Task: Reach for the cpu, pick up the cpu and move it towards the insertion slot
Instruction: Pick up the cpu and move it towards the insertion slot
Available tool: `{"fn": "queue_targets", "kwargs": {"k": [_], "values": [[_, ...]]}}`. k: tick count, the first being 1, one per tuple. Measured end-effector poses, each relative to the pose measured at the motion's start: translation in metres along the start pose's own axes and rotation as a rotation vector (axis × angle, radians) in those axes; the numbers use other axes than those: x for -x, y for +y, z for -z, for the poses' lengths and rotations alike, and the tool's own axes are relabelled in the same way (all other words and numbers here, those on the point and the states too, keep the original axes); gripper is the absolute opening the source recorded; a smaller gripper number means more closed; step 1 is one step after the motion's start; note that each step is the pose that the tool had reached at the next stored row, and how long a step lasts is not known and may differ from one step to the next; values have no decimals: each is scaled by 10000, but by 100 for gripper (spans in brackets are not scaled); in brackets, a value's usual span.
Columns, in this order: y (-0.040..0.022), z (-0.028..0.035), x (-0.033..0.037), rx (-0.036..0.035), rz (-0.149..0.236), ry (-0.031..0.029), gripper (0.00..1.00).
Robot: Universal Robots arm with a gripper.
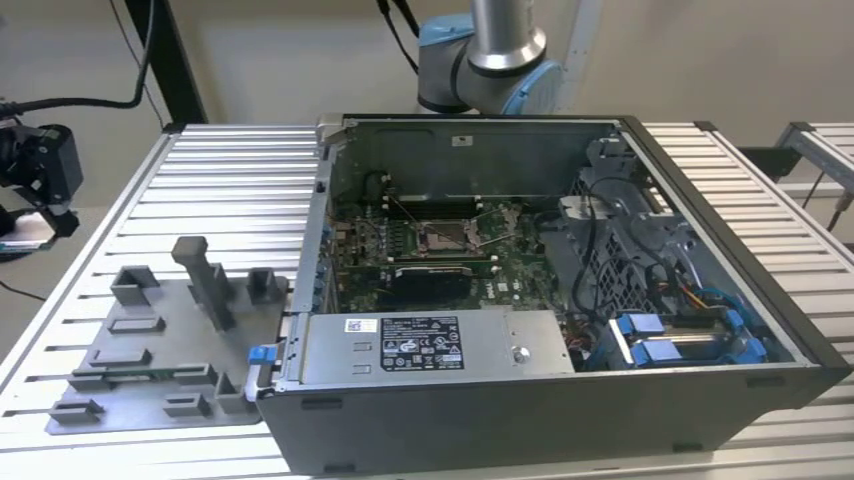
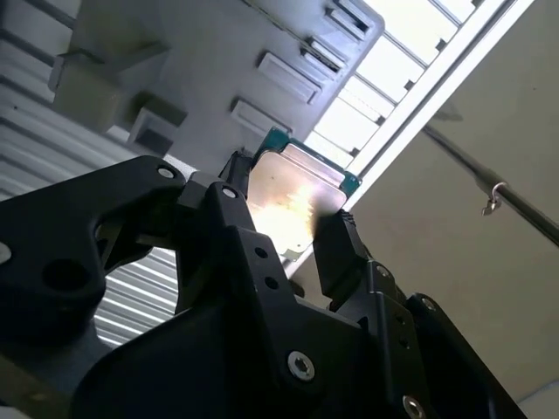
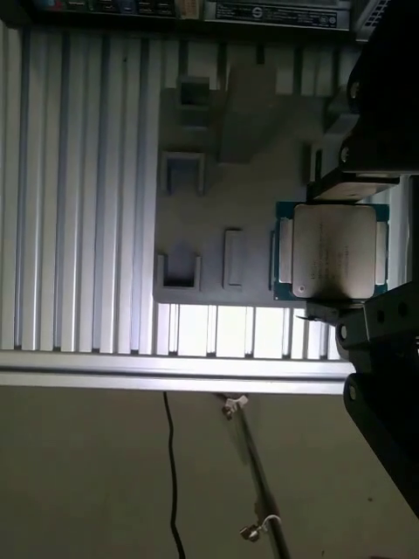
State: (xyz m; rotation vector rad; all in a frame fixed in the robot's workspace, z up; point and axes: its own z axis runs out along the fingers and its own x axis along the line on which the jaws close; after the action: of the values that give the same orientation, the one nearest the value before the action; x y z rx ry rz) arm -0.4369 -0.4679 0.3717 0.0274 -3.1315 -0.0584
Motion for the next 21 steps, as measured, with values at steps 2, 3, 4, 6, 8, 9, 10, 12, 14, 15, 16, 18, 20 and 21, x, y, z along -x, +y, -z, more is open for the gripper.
{"fn": "queue_targets", "kwargs": {"k": [2,3,4,6,8,9,10,12,14,15,16,18,20,21], "values": [[1,36,0,-2,0,1,0],[2,54,-1,-2,0,0,0],[3,72,-1,-2,0,0,0],[4,101,-1,-3,0,0,0],[5,132,-2,-3,0,0,0],[6,148,-1,-3,0,1,0],[6,166,-2,-4,-1,0,0],[7,186,-2,-3,0,-1,0],[7,186,-2,-2,0,-3,0],[7,186,-2,-2,0,-3,0],[7,187,-2,-3,0,-1,0],[7,189,-2,-4,0,0,0],[8,190,6,-5,-1,2,0],[7,189,14,-4,0,1,0]]}}
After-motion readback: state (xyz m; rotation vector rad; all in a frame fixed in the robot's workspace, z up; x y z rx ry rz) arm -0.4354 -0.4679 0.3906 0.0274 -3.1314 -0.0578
